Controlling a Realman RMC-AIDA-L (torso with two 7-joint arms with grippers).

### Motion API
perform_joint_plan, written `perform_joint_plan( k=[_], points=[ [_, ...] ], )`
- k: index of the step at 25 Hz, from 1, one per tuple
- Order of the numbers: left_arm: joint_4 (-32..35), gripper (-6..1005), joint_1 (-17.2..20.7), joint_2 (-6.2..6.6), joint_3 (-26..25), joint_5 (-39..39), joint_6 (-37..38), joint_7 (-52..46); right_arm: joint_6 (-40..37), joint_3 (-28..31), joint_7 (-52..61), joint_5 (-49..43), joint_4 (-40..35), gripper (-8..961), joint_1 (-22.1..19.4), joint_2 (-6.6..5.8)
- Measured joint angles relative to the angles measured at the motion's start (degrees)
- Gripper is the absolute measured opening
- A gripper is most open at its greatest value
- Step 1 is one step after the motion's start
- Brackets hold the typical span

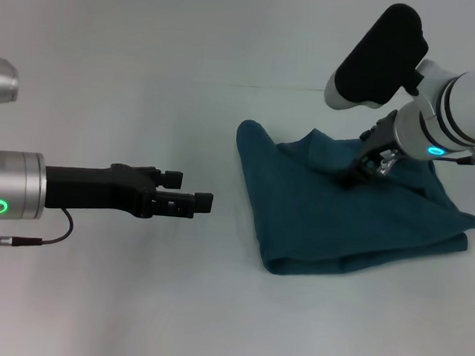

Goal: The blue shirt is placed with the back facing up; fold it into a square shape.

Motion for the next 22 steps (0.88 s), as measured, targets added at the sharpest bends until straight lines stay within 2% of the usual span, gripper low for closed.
perform_joint_plan(
  k=[3, 12, 17, 22],
  points=[
    [-0.02, 921, 0.01, 0.0, 0.0, -0.18, -0.01, 0.0, 0.38, -0.66, 0.02, -0.06, 0.96, 779, 0.14, 0.07],
    [-0.04, 921, 0.32, -0.16, 0.0, -0.37, -0.01, 0.03, 7.01, -3.45, 2.11, 0.13, 4.52, 677, 0.62, 0.13],
    [-0.04, 921, 0.38, -0.18, 0.0, -0.38, -0.01, 0.06, 7.87, -3.49, 1.93, 1.05, 5.87, 621, 1.03, 0.15],
    [-0.1, 920, 0.38, -0.26, 0.01, -0.38, -0.56, 0.13, 8.52, -3.45, 2.1, 1.44, 6.24, 369, 0.94, 0.04]
  ],
)
